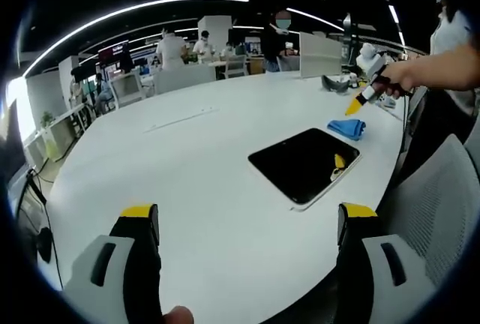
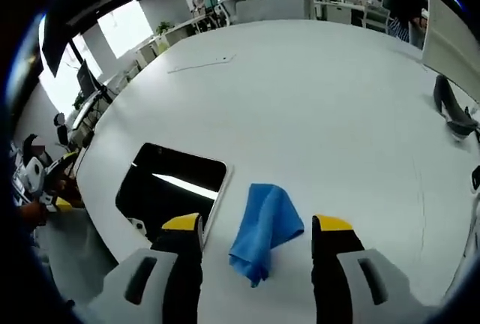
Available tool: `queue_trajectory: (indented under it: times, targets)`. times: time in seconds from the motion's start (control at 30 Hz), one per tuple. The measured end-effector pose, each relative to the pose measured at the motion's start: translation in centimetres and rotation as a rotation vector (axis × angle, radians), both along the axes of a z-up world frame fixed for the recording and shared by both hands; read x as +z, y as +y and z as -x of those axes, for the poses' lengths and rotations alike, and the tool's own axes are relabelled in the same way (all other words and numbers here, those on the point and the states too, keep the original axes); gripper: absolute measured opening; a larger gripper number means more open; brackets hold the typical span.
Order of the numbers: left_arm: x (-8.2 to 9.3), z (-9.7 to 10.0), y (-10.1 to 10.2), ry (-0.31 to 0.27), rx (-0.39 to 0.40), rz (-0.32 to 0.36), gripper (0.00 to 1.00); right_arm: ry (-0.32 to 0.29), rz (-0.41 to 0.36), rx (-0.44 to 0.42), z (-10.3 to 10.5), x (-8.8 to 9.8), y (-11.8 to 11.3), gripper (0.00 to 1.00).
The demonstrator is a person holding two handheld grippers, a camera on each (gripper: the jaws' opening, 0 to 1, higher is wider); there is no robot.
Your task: Wipe the mirror surface with the cleaning cloth until all visible marks leave the cleaned area.
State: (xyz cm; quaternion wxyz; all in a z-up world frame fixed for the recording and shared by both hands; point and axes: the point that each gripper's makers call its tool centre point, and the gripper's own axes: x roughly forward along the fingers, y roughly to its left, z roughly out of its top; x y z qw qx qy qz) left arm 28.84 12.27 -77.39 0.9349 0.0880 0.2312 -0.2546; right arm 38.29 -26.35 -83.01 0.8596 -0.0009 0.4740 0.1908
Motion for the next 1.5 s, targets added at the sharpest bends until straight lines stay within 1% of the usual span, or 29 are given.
queue_trajectory:
  times: [0.07, 0.1, 0.17, 0.27, 0.37, 0.5, 0.57, 0.63, 0.7, 0.8, 0.9, 0.93, 0.97, 1.0, 1.13, 1.27, 1.3, 1.33, 1.47, 1.5]
  targets:
    - [-0.1, 0.0, 0.0, 0.002, -0.001, -0.001, 0.98, 0.008, 0.008, -0.009, -0.1, -0.7, 0.0, 0.48]
    - [-0.1, 0.0, 0.0, 0.003, -0.003, -0.002, 0.98, 0.013, -0.002, -0.016, -0.2, -0.9, 0.1, 0.47]
    - [-0.2, 0.0, 0.0, 0.003, -0.006, -0.006, 0.98, 0.025, -0.009, -0.031, -0.3, -1.5, 0.2, 0.45]
    - [-0.2, 0.1, 0.0, 0.005, -0.006, -0.007, 0.98, 0.038, 0.003, -0.045, -0.5, -2.4, 0.1, 0.40]
    - [-0.3, 0.0, 0.1, 0.007, -0.005, -0.009, 0.98, 0.050, 0.003, -0.076, -0.6, -3.0, 0.0, 0.35]
    - [-0.4, 0.0, 0.2, 0.010, -0.004, -0.011, 0.97, 0.065, 0.009, -0.098, -0.6, -3.8, -0.2, 0.30]
    - [-0.5, 0.0, 0.3, 0.011, -0.002, -0.011, 0.97, 0.065, 0.024, -0.101, -0.7, -4.0, -0.3, 0.27]
    - [-0.5, 0.0, 0.3, 0.012, -0.002, -0.012, 0.97, 0.061, 0.055, -0.121, -0.9, -4.1, -0.7, 0.21]
    - [-0.6, 0.0, 0.3, 0.016, -0.003, -0.015, 0.97, 0.060, 0.058, -0.132, -1.0, -4.0, -0.7, 0.17]
    - [-0.8, 0.0, 0.3, 0.023, -0.006, -0.020, 0.97, 0.054, 0.064, -0.114, -0.9, -3.7, -0.1, 0.10]
    - [-0.9, 0.0, 0.3, 0.025, -0.005, -0.022, 0.97, 0.065, 0.067, -0.093, -0.8, -4.2, 0.5, 0.09]
    - [-0.9, 0.0, 0.3, 0.027, -0.003, -0.022, 0.97, 0.067, 0.091, -0.076, -0.8, -4.7, 0.4, 0.08]
    - [-0.9, 0.0, 0.3, 0.027, -0.003, -0.022, 0.97, 0.055, 0.112, -0.069, -1.0, -4.7, 0.3, 0.06]
    - [-0.9, 0.0, 0.3, 0.027, -0.002, -0.021, 0.97, 0.063, 0.118, -0.072, -1.1, -4.6, 0.2, 0.04]
    - [-1.0, 0.0, 0.3, 0.030, 0.000, -0.024, 0.97, 0.073, 0.117, -0.081, -1.4, -4.6, 0.0, 0.03]
    - [-1.1, 0.0, 0.2, 0.033, -0.001, -0.028, 0.97, 0.080, 0.115, -0.117, -1.5, -4.6, 0.0, 0.02]
    - [-1.1, 0.0, 0.3, 0.033, -0.001, -0.029, 0.96, 0.079, 0.090, -0.172, -1.8, -4.6, 0.0, 0.02]
    - [-1.2, 0.0, 0.3, 0.034, -0.001, -0.029, 0.96, 0.071, 0.076, -0.195, -2.0, -4.6, 0.0, 0.02]
    - [-1.2, 0.0, 0.3, 0.033, -0.001, -0.036, 0.96, 0.050, 0.086, -0.163, -2.3, -4.6, 0.1, 0.02]
    - [-1.2, 0.0, 0.3, 0.032, 0.000, -0.037, 0.96, 0.055, 0.087, -0.166, -2.3, -4.6, 0.1, 0.01]
